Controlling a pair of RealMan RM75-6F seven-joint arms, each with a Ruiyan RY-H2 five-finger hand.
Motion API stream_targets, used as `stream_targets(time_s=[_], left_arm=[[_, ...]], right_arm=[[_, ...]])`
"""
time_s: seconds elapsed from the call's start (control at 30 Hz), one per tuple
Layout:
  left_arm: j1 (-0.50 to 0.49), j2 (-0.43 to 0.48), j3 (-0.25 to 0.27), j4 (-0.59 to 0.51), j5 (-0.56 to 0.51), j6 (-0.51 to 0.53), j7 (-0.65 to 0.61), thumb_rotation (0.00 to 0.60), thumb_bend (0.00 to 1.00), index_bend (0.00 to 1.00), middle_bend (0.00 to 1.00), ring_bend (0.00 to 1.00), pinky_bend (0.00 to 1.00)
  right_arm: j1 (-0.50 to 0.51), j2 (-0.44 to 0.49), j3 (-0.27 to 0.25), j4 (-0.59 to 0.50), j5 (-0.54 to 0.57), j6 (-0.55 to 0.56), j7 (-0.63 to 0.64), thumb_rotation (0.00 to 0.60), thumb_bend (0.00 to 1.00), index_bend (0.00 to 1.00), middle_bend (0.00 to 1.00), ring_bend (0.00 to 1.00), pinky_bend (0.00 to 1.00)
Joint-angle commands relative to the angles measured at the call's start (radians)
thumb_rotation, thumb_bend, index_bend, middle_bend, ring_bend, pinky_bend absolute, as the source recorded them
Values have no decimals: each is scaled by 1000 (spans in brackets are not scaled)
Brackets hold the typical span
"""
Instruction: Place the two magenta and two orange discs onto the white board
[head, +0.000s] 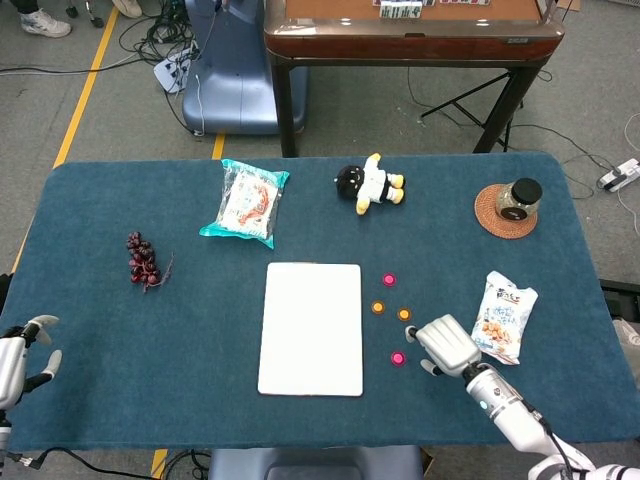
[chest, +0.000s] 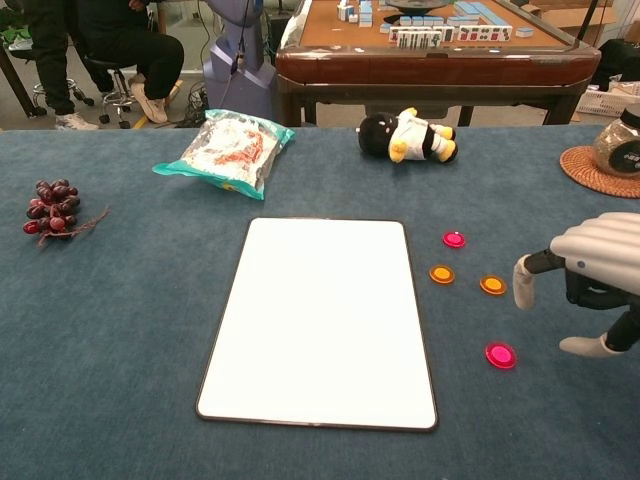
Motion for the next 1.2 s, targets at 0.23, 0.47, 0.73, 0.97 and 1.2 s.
stream_targets(time_s=[0.23, 0.47, 0.73, 0.97, 1.2], left_arm=[[1, 6, -1, -5, -4, -2, -7, 600, 382, 388, 509, 423, 627], [0, 8, 0, -7, -6, -7, -9, 600, 382, 388, 509, 423, 627], [0, 9, 1, -9, -5, -8, -10, 600, 381, 388, 509, 423, 627], [0, 10, 1, -10, -5, -9, -11, 600, 381, 387, 510, 423, 627], [0, 11, 1, -10, -6, -10, -13, 600, 381, 388, 509, 423, 627]], right_arm=[[20, -36, -18, -5, 33, -10, -62, 600, 214, 402, 1000, 1000, 1000], [32, -64, -23, 11, 63, -11, -98, 600, 162, 402, 1000, 1000, 1000], [45, -90, -26, 24, 93, -9, -123, 600, 162, 402, 1000, 1000, 1000], [59, -111, -28, 36, 115, -17, -131, 600, 166, 405, 1000, 1000, 1000], [71, -127, -31, 44, 130, -20, -138, 600, 178, 420, 1000, 1000, 1000]])
